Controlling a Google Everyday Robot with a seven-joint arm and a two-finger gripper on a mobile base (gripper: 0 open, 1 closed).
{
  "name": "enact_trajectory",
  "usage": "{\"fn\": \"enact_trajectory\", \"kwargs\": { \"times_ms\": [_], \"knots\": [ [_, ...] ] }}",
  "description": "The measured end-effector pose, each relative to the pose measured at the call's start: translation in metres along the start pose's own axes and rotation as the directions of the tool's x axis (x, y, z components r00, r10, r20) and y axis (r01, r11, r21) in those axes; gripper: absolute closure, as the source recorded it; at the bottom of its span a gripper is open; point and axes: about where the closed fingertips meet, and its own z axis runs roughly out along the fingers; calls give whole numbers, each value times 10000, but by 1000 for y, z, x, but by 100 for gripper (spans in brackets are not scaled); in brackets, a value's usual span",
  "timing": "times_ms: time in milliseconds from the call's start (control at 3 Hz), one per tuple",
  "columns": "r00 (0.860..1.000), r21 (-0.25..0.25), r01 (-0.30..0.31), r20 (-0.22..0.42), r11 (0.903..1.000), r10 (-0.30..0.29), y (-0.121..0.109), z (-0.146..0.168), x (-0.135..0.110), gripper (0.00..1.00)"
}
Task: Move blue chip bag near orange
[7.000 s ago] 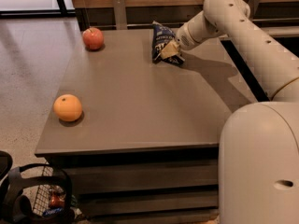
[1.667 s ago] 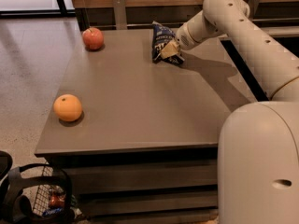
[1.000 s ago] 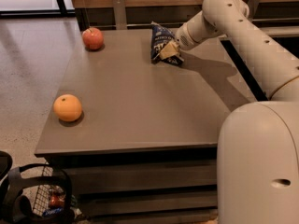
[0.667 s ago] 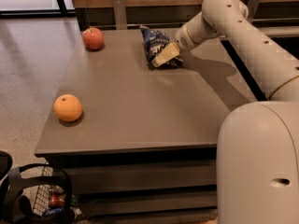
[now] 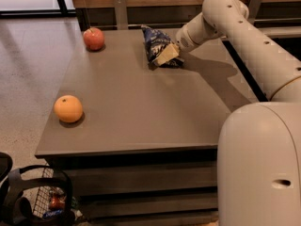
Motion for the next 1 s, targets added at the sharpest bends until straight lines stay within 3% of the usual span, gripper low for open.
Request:
{"fn": "enact_trajectory", "kwargs": {
  "times_ms": [333,667,1000],
  "knots": [
    [10000,-51,2,-24,10000,-2,2,4,1,46],
    [10000,-69,5,-33,10000,-5,2,3,-1,77],
    [10000,-69,5,-33,10000,-5,2,2,-2,99]
  ]
}}
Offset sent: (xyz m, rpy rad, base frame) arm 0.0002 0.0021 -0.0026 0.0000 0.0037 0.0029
